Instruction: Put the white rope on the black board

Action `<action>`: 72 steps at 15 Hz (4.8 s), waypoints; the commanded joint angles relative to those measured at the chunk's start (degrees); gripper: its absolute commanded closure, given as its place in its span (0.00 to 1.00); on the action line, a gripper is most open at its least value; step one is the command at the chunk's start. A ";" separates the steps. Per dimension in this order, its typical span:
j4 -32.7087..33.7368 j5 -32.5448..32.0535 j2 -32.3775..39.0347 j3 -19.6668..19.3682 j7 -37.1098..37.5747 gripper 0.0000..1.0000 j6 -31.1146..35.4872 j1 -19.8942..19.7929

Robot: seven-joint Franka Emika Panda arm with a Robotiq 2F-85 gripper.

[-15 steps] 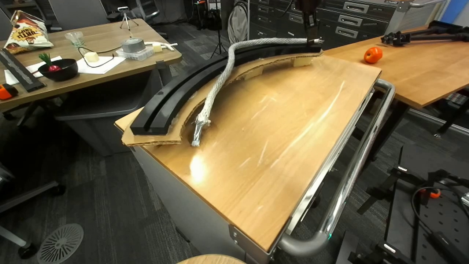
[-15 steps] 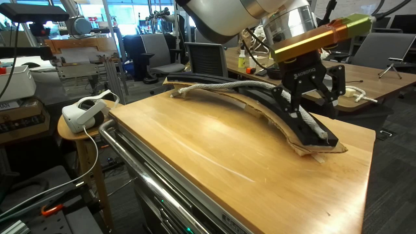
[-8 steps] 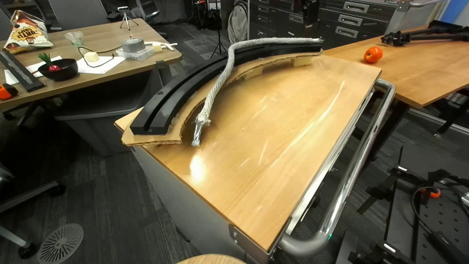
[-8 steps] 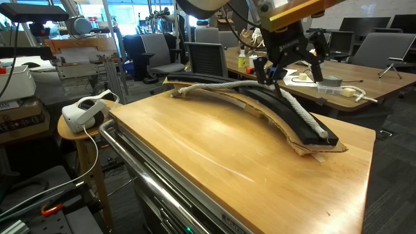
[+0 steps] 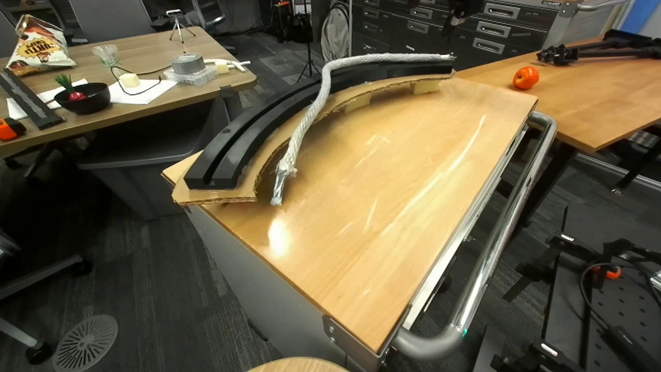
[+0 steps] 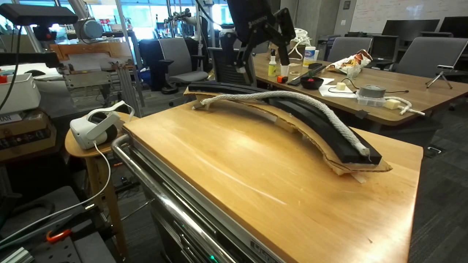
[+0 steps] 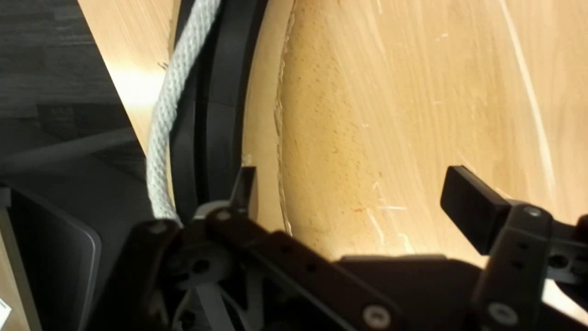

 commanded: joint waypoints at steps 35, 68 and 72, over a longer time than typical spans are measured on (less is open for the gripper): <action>-3.60 -12.59 11.34 7.71 -0.06 0.00 16.59 9.99; 18.83 -0.41 27.11 9.04 -10.37 0.69 4.93 10.27; 20.35 -0.26 28.15 9.14 -10.56 0.99 3.73 10.21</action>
